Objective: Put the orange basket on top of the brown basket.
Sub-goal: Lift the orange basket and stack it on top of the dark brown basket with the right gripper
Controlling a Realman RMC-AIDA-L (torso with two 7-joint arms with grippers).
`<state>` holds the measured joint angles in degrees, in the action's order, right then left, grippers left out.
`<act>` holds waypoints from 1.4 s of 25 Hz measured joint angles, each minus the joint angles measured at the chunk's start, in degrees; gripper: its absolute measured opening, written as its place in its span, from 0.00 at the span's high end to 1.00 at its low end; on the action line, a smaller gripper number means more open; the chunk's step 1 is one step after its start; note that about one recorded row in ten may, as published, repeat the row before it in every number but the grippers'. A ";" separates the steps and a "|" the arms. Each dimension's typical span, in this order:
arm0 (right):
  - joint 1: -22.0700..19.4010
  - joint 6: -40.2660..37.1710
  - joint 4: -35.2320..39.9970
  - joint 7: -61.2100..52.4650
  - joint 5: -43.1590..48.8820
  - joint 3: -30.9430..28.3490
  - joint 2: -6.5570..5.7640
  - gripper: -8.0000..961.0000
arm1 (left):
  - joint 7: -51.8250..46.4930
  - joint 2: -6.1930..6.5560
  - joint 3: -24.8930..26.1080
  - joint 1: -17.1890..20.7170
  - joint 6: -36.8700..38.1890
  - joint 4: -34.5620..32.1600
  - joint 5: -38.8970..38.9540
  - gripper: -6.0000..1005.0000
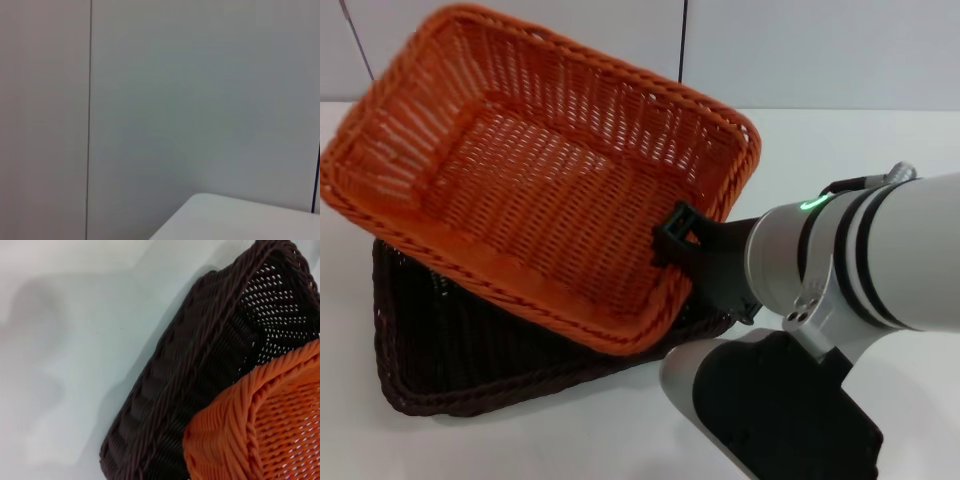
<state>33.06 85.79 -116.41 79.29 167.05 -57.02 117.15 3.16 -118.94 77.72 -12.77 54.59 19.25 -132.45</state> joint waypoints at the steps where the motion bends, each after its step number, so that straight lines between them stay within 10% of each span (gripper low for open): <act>1: -0.12 0.44 0.01 0.19 0.04 0.12 0.06 0.80 | 0.00 0.00 0.00 0.00 0.00 0.00 0.00 0.19; 35: -2.76 -3.69 8.21 0.96 0.50 -2.97 -0.83 0.72 | 0.01 -0.06 -0.03 -1.63 -4.55 -0.80 0.55 0.19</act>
<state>30.29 82.10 -108.20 80.25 167.55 -59.99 116.32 3.16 -119.00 77.69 -14.40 50.04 18.45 -131.90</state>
